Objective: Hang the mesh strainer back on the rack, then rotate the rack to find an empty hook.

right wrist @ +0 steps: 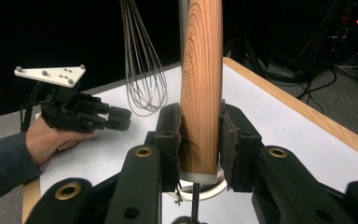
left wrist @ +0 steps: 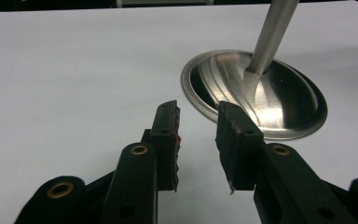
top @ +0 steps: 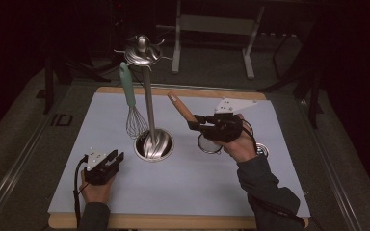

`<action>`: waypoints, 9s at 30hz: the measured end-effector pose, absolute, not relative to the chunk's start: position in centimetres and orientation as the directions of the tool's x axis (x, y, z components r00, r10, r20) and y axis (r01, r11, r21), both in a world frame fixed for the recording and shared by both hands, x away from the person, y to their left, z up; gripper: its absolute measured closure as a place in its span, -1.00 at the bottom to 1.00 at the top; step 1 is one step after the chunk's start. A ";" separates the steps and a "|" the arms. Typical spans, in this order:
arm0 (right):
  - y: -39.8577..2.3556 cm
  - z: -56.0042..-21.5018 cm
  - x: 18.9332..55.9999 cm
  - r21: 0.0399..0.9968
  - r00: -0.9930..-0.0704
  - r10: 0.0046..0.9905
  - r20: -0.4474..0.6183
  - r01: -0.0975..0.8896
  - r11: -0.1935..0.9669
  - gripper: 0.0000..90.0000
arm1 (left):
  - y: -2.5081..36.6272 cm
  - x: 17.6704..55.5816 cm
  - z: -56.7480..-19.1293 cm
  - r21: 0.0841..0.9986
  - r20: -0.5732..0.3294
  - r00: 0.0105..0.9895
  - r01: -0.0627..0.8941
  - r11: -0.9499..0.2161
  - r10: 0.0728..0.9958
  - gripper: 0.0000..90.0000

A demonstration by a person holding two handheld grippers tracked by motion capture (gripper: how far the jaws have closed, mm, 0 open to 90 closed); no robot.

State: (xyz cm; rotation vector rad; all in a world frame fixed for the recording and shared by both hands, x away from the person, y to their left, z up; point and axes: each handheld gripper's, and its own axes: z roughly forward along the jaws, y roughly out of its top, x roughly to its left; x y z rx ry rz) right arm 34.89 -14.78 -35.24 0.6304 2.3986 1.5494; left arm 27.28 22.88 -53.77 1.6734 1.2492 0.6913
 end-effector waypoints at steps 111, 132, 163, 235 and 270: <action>-10.5 -29.3 36.7 0.942 -0.944 0.330 -0.020 0.093 0.323 0.51 | 22.9 27.2 -53.7 0.900 -0.076 0.335 0.429 -0.080 0.939 0.53; -11.6 -30.9 37.1 0.868 -0.914 0.390 -0.112 0.101 0.487 0.53 | 22.8 27.3 -53.6 0.906 -0.085 0.336 0.418 -0.068 0.938 0.53; -16.0 -38.6 38.4 0.698 -0.836 0.527 -0.154 0.285 0.656 0.22 | 21.5 23.7 -38.4 0.979 -0.126 0.452 -0.085 0.184 0.883 0.99; -18.4 -41.7 38.4 0.699 -0.817 0.570 -0.084 0.359 0.618 0.19 | 19.6 30.1 -27.9 0.980 0.017 0.347 -0.194 0.054 0.938 0.99; -19.9 -42.4 38.8 0.694 -0.797 0.599 -0.071 0.392 0.604 0.19 | 20.2 32.4 -27.3 0.990 0.019 0.305 -0.138 0.024 0.952 0.97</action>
